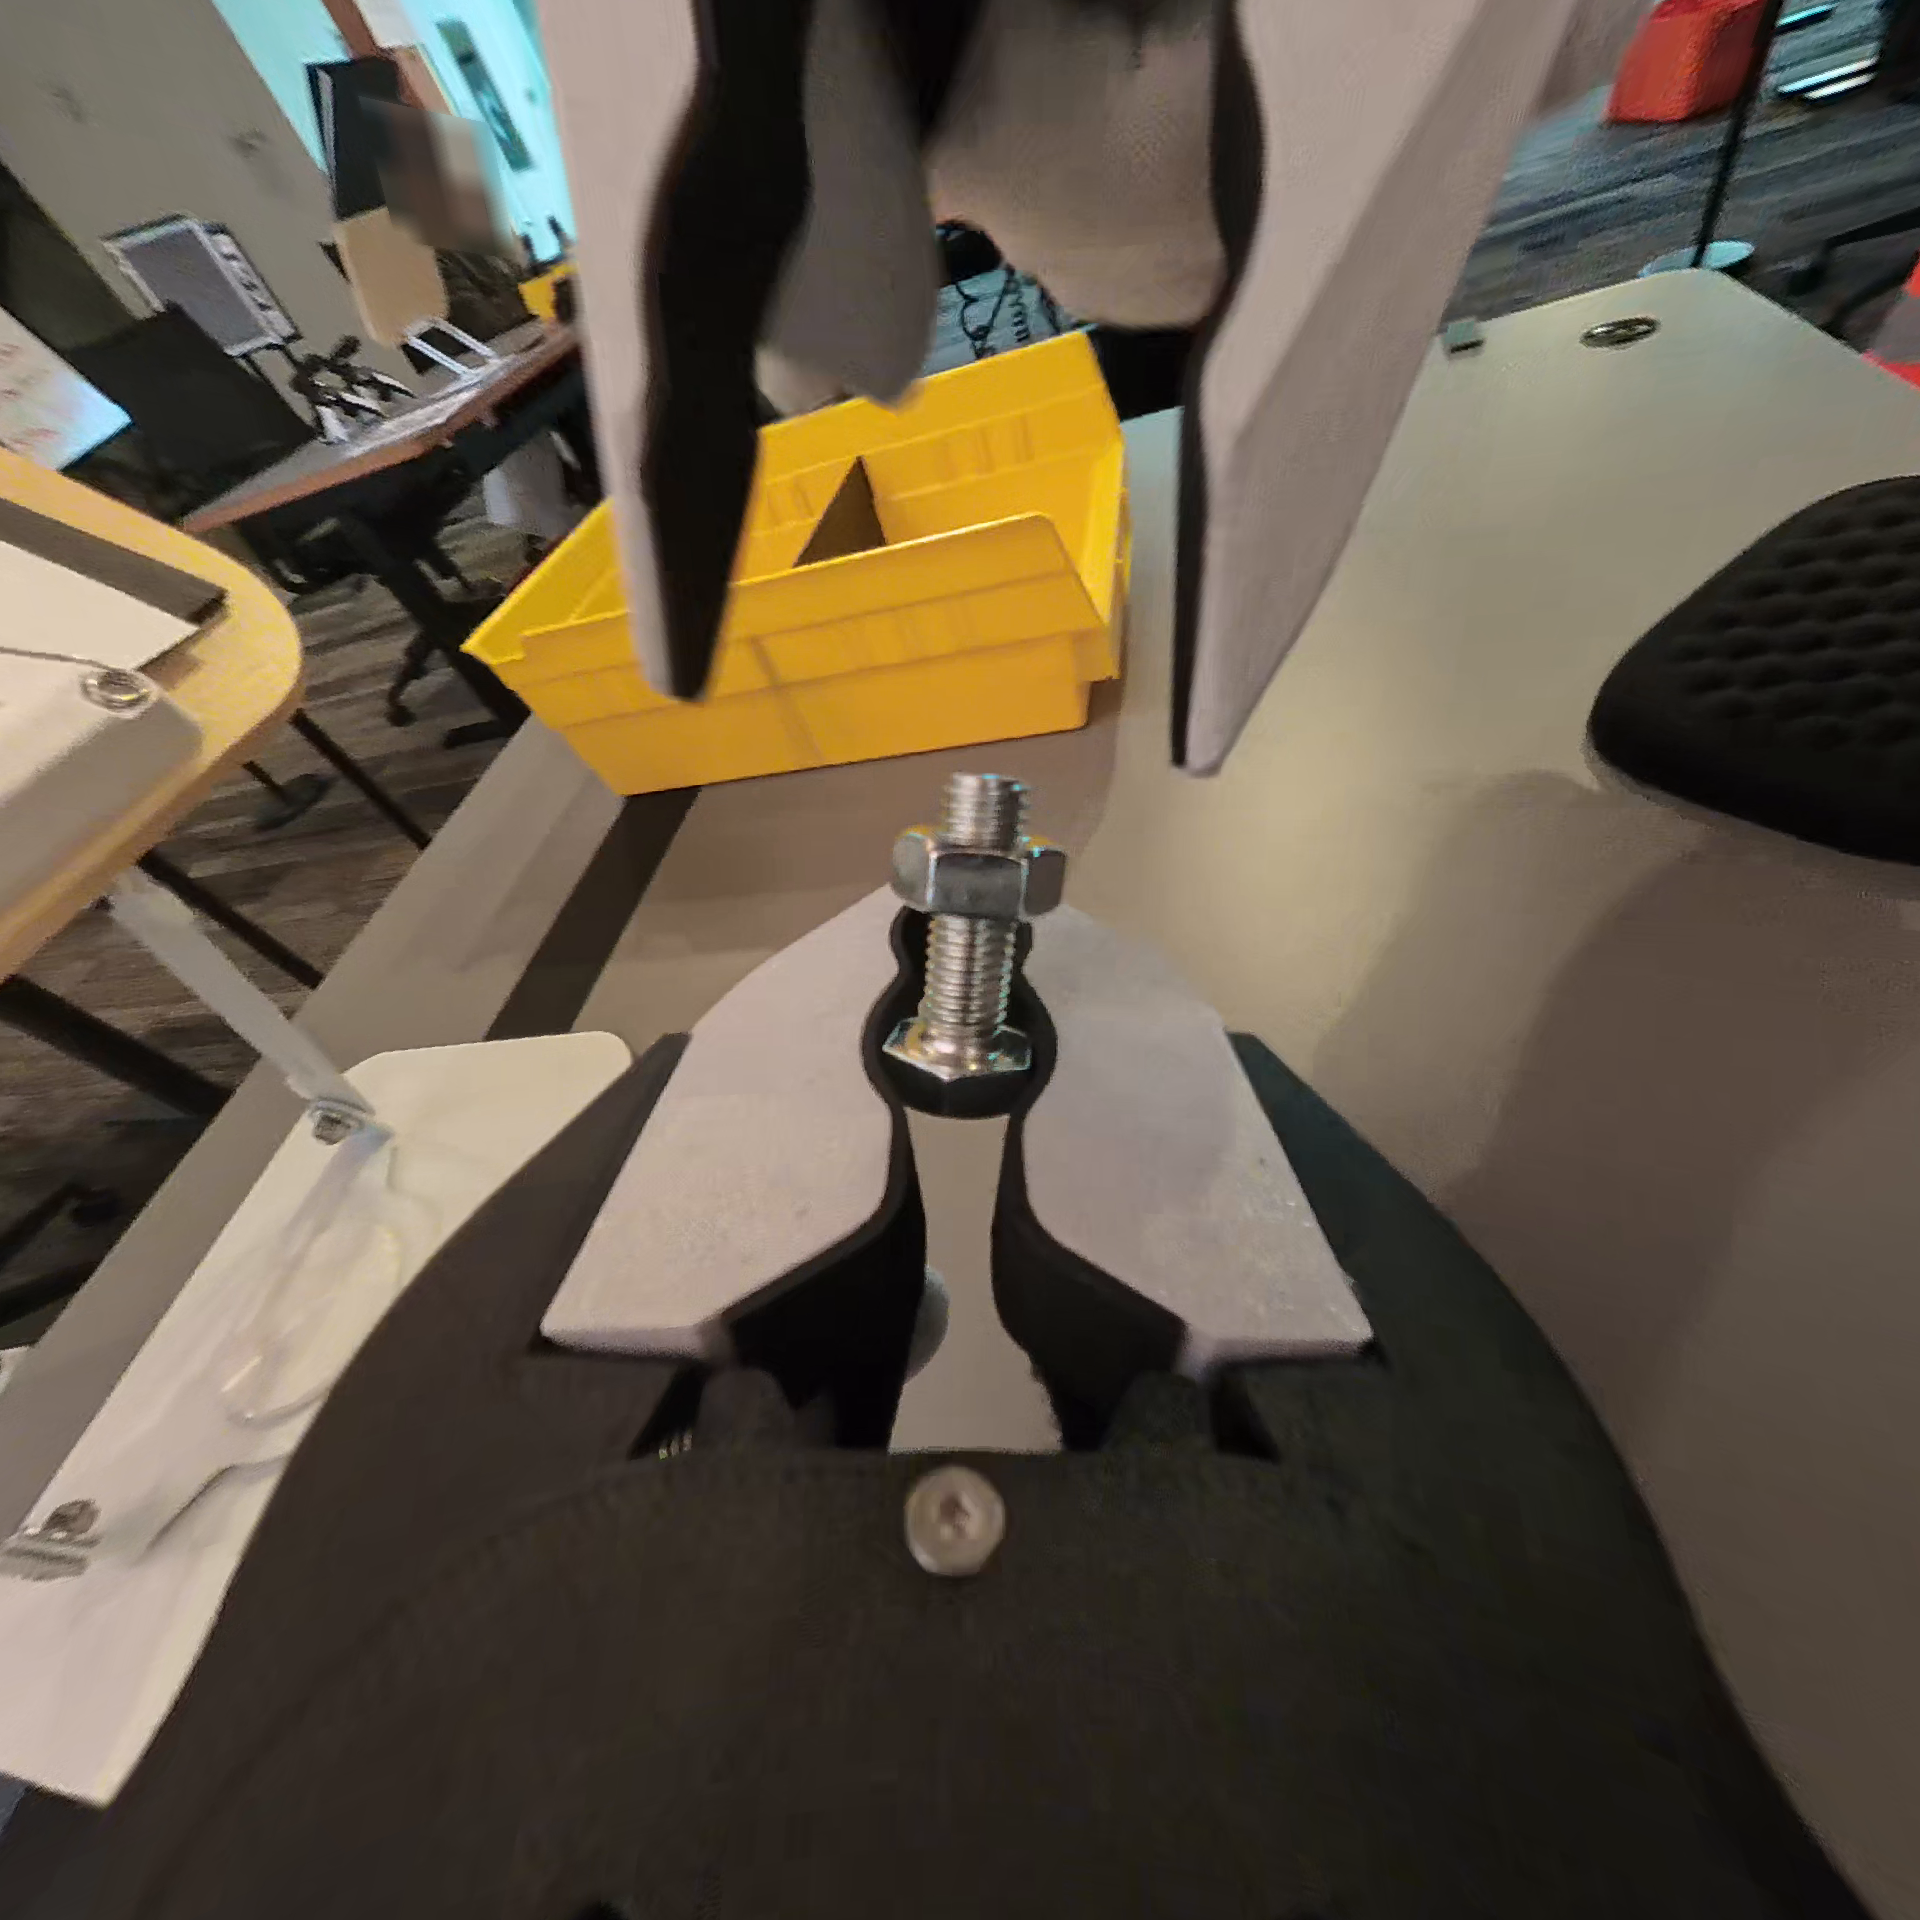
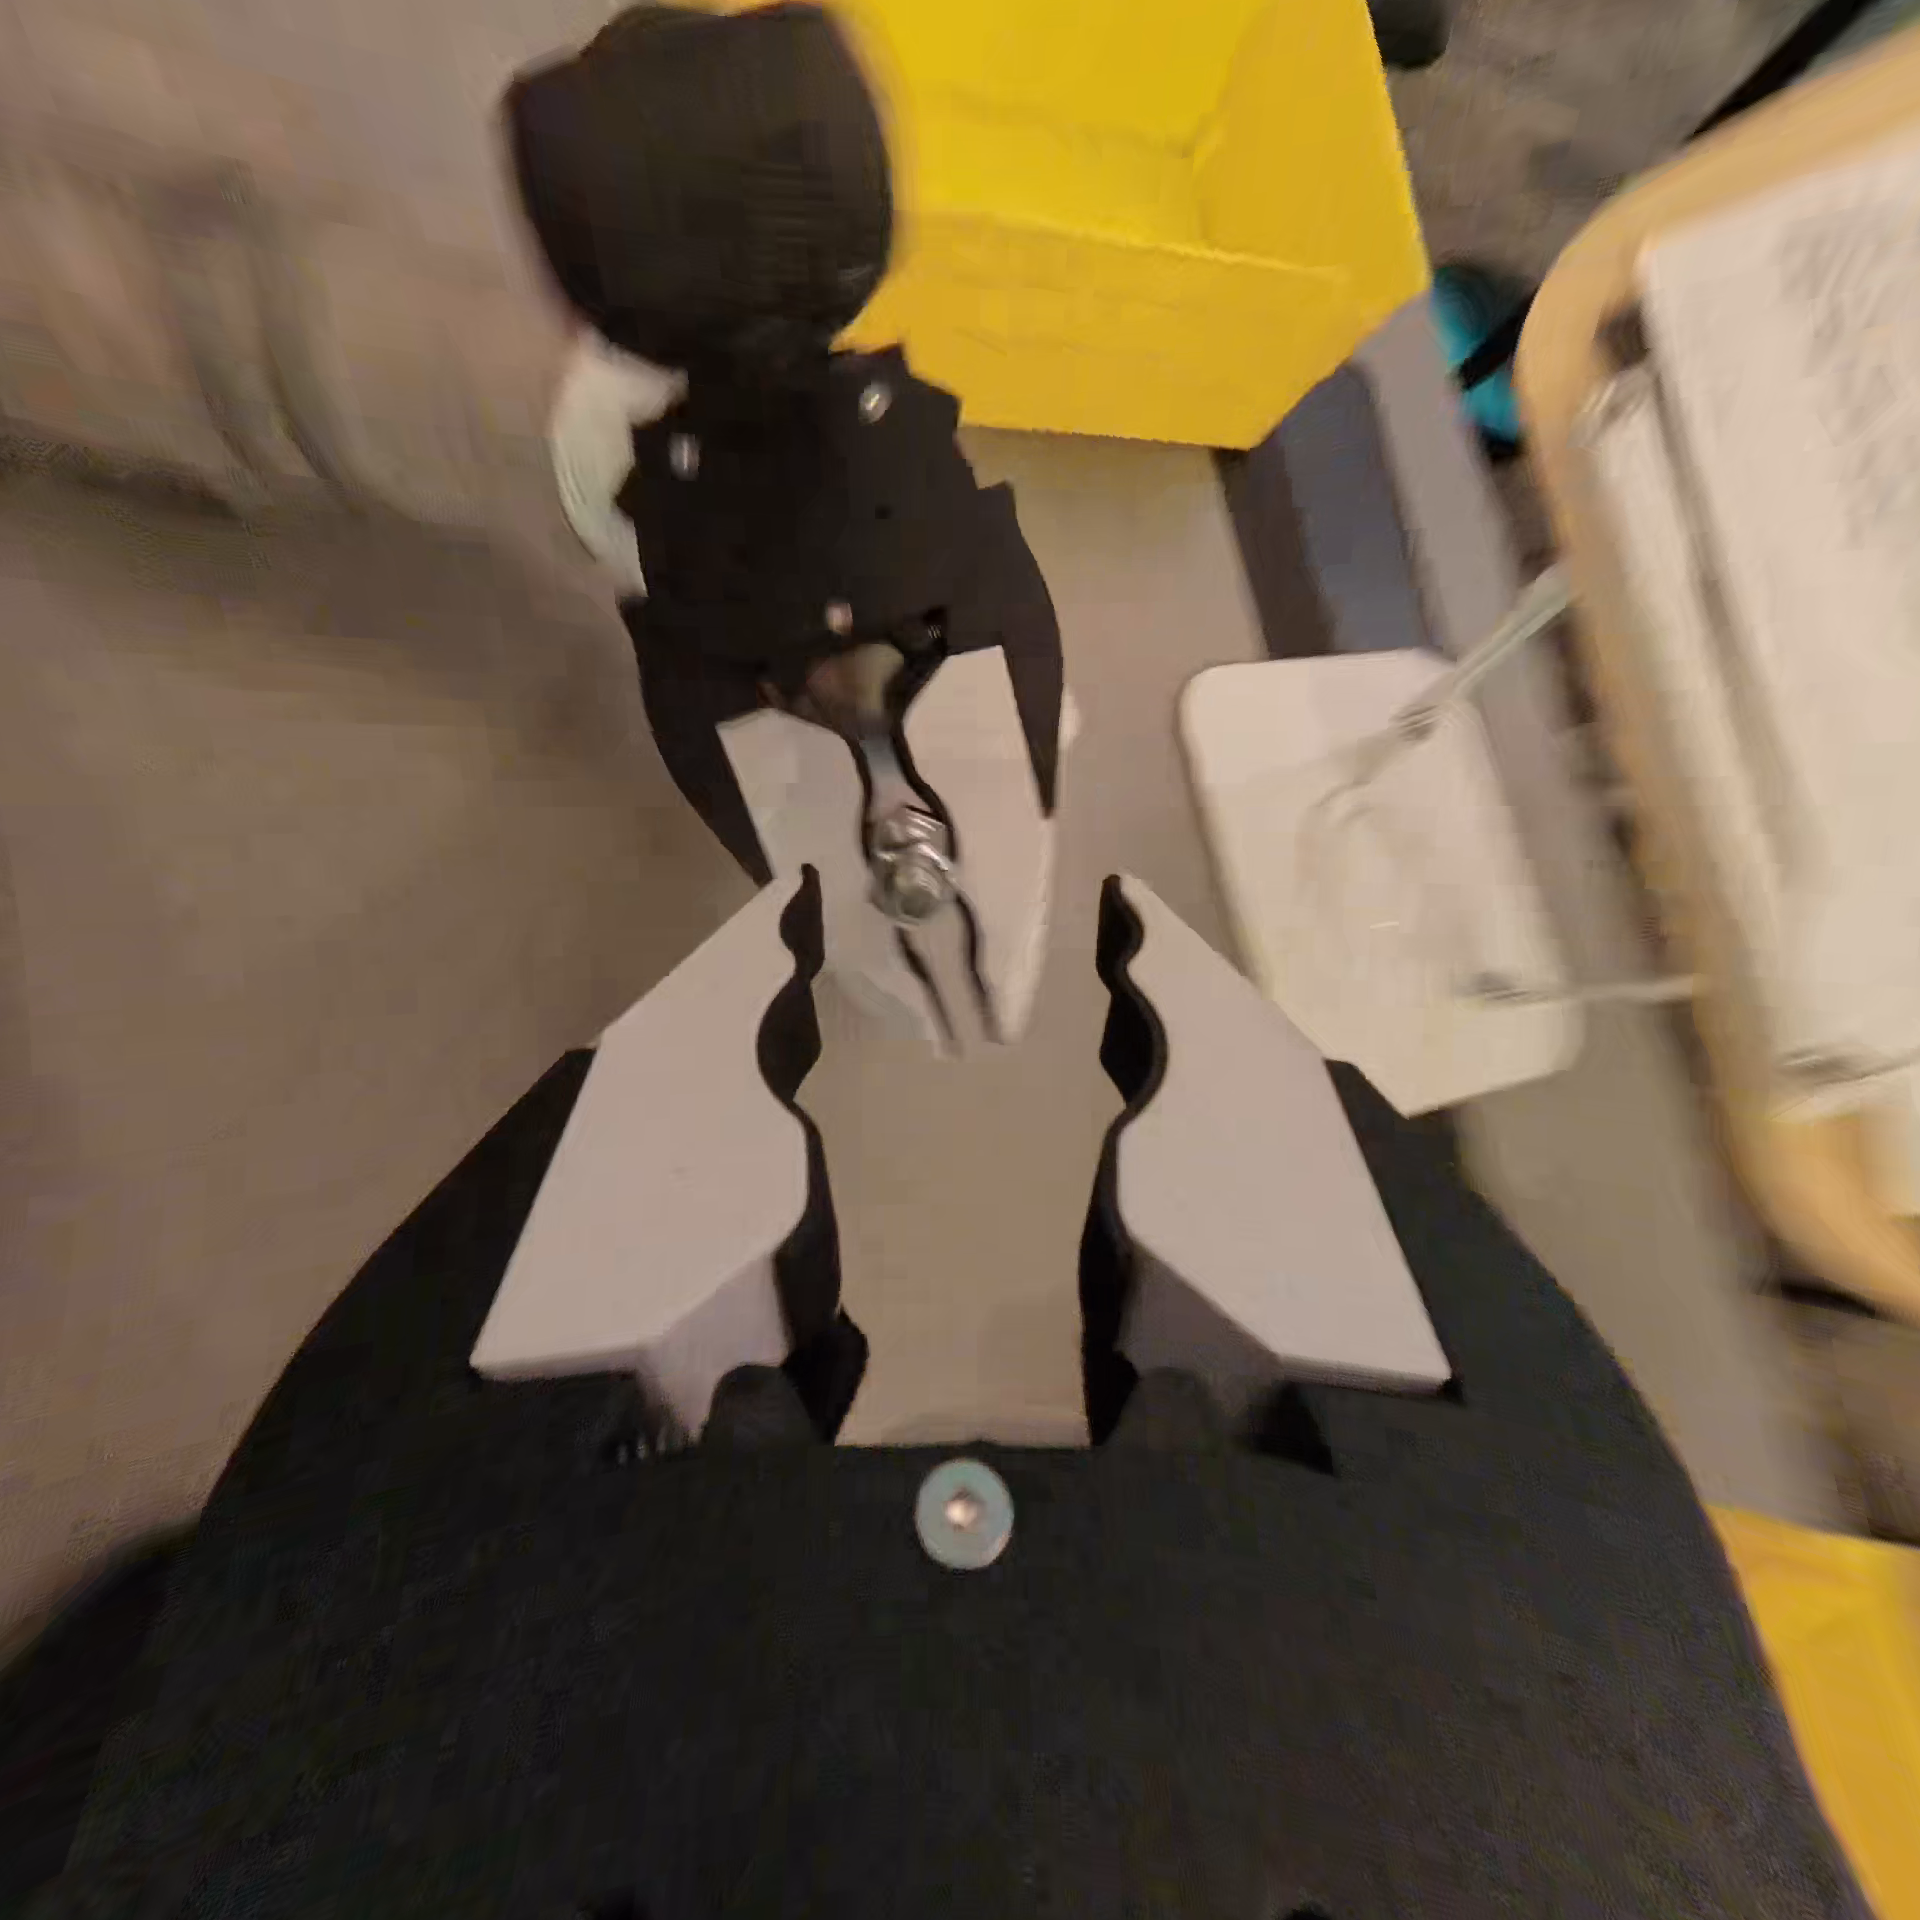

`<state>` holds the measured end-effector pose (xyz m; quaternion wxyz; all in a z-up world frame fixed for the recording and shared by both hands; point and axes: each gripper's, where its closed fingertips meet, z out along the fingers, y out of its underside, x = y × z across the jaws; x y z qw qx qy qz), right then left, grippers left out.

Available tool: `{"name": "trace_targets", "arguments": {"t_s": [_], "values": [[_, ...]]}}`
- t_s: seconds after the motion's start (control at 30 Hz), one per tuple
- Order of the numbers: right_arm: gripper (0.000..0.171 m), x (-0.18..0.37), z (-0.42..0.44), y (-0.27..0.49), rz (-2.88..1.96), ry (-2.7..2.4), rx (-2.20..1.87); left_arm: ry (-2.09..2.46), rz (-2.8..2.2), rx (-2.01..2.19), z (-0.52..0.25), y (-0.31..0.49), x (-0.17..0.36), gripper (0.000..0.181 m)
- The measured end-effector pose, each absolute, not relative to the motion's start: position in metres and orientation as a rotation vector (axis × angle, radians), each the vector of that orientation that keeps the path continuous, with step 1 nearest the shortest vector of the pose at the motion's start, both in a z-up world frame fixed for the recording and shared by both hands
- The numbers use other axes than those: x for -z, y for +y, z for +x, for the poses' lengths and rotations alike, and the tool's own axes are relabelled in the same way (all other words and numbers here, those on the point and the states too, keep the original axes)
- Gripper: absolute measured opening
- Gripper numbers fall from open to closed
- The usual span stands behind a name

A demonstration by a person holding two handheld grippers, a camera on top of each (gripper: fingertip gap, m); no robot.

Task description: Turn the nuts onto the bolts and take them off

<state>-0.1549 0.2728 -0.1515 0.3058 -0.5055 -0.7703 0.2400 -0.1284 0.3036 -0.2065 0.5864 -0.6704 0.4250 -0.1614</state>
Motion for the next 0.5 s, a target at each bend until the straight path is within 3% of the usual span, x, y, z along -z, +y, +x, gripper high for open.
{"name": "trace_targets", "arguments": {"t_s": [0.13,0.23,0.4,0.5], "values": [[0.044,0.167,-0.155,0.272,-1.694,-1.846,-1.005,0.986,-1.565,0.319,-0.128,0.308,0.207,0.010],[0.017,0.174,-0.155,0.265,-1.647,-1.839,-1.038,0.983,-1.558,0.315,-0.127,0.308,0.207,0.010],[0.016,0.175,-0.153,0.264,-1.437,-1.993,-0.856,1.019,-1.568,0.375,-0.122,0.302,0.210,0.010],[0.015,0.180,-0.147,0.256,-1.000,-2.277,-0.499,1.092,-1.565,0.472,-0.113,0.289,0.215,0.010]]}}
